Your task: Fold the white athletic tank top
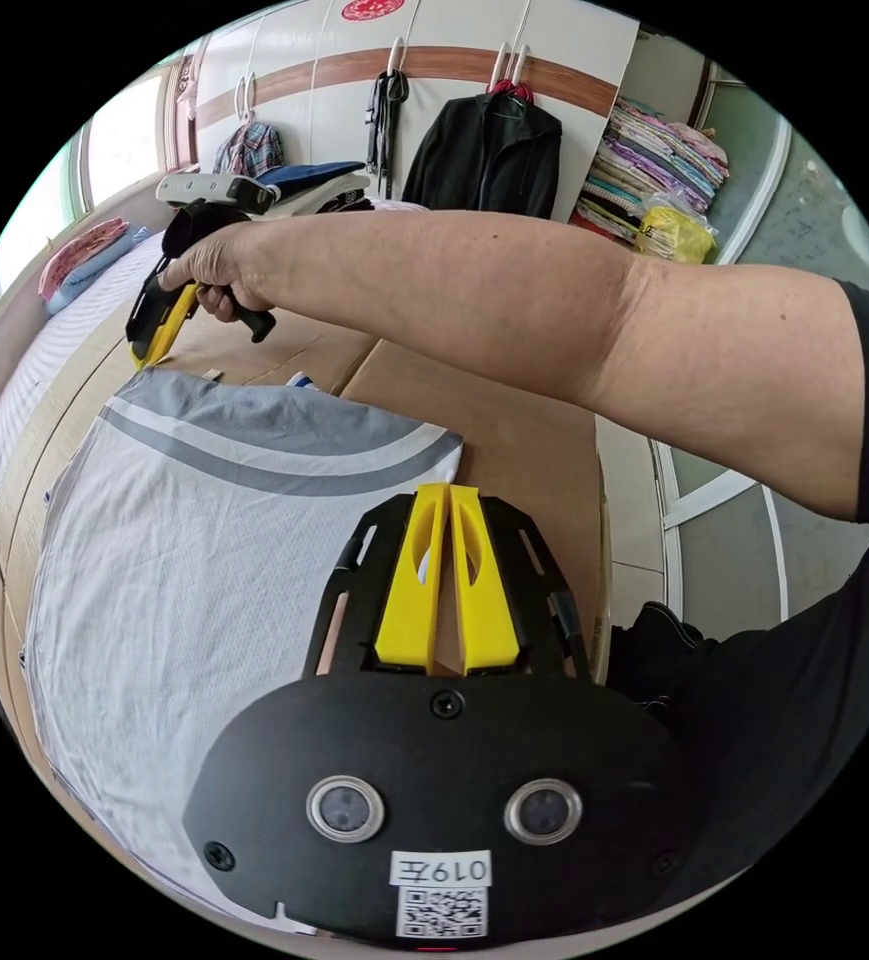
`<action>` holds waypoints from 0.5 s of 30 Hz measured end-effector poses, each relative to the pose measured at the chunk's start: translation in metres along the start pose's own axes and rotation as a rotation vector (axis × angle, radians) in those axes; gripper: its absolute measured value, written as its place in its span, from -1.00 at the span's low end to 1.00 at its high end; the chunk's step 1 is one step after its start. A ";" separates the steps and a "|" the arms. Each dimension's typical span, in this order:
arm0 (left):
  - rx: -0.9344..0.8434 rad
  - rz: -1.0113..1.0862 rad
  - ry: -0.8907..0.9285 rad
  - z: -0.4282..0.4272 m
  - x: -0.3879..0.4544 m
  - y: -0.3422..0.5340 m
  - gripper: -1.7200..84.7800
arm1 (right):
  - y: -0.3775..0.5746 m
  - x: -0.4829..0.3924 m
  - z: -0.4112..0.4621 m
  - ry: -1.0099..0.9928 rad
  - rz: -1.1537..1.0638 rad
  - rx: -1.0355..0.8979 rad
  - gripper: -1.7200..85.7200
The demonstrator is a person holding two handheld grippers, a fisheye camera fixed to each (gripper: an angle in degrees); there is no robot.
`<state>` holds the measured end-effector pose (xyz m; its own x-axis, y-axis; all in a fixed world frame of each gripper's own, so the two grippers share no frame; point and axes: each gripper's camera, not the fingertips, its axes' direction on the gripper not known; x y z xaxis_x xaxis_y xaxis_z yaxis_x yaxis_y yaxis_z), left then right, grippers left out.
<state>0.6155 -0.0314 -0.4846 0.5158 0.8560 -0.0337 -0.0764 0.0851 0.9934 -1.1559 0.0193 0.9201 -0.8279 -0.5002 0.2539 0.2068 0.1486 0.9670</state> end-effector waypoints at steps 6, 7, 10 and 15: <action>0.001 -0.015 0.019 0.004 -0.004 0.010 -0.94 | -0.010 -0.023 -0.008 0.070 -0.038 0.013 -0.97; 0.002 -0.018 0.020 0.004 -0.005 0.012 -0.94 | -0.012 -0.027 -0.008 0.058 -0.040 0.009 -0.97; 0.007 -0.020 0.015 0.004 -0.003 0.018 -0.94 | -0.015 -0.038 -0.012 0.056 -0.049 0.011 -0.96; 0.065 -0.016 0.043 -0.004 0.002 0.034 -0.94 | -0.017 -0.066 -0.047 0.184 -0.027 0.081 -0.96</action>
<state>0.6104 -0.0245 -0.4517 0.4797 0.8758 -0.0532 -0.0120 0.0672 0.9977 -1.0801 0.0099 0.8875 -0.7219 -0.6510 0.2345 0.1372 0.1975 0.9707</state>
